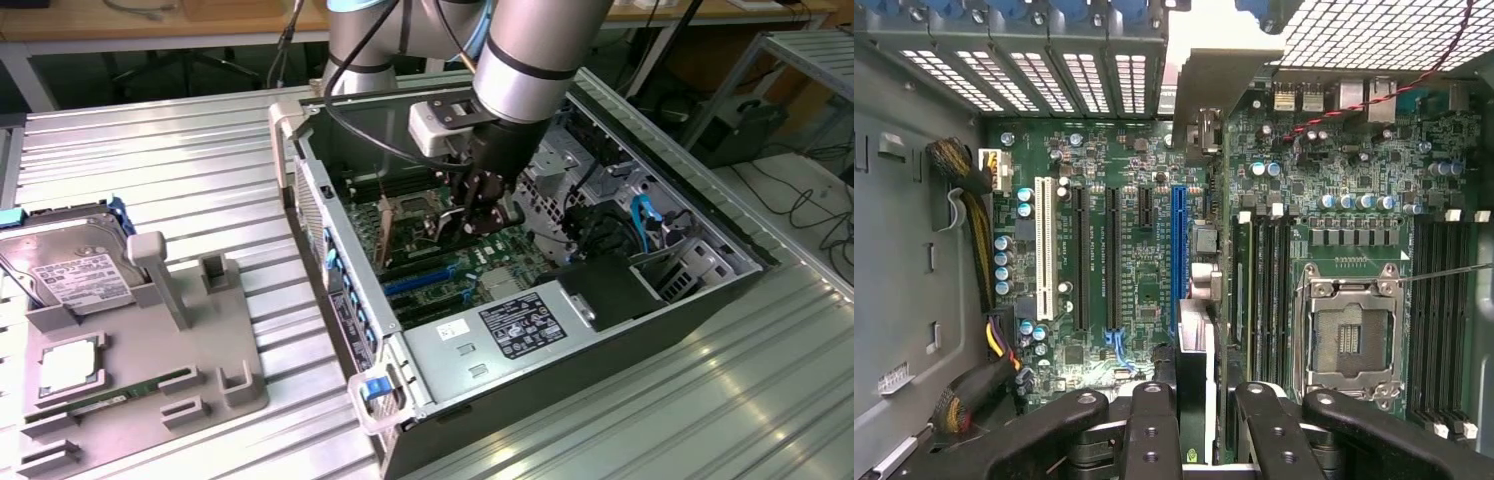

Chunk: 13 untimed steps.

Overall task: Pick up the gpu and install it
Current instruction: 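Insert the gpu into the slot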

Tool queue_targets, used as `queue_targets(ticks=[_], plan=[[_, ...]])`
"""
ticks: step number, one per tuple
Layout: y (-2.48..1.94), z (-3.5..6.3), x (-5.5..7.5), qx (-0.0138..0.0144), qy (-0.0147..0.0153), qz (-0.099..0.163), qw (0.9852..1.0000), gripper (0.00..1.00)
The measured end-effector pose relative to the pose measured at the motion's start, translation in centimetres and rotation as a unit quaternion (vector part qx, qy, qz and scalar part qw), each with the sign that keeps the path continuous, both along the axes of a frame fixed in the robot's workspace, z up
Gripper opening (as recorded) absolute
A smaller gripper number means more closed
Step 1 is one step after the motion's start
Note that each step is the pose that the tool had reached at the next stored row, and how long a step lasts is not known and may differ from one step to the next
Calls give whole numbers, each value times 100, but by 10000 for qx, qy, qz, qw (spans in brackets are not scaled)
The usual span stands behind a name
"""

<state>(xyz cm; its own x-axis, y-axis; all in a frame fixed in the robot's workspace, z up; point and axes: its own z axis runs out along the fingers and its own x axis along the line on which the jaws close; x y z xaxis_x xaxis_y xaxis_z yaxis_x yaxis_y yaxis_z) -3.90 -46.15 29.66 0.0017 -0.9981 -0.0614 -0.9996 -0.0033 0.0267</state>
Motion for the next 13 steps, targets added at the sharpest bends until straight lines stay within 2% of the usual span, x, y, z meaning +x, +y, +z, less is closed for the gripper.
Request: queue_targets(ticks=[8, 13], plan=[[0, -45, 0, 1, 0, 0, 10000, 27], [0, -118, 0, 1, 0, 0, 10000, 27]])
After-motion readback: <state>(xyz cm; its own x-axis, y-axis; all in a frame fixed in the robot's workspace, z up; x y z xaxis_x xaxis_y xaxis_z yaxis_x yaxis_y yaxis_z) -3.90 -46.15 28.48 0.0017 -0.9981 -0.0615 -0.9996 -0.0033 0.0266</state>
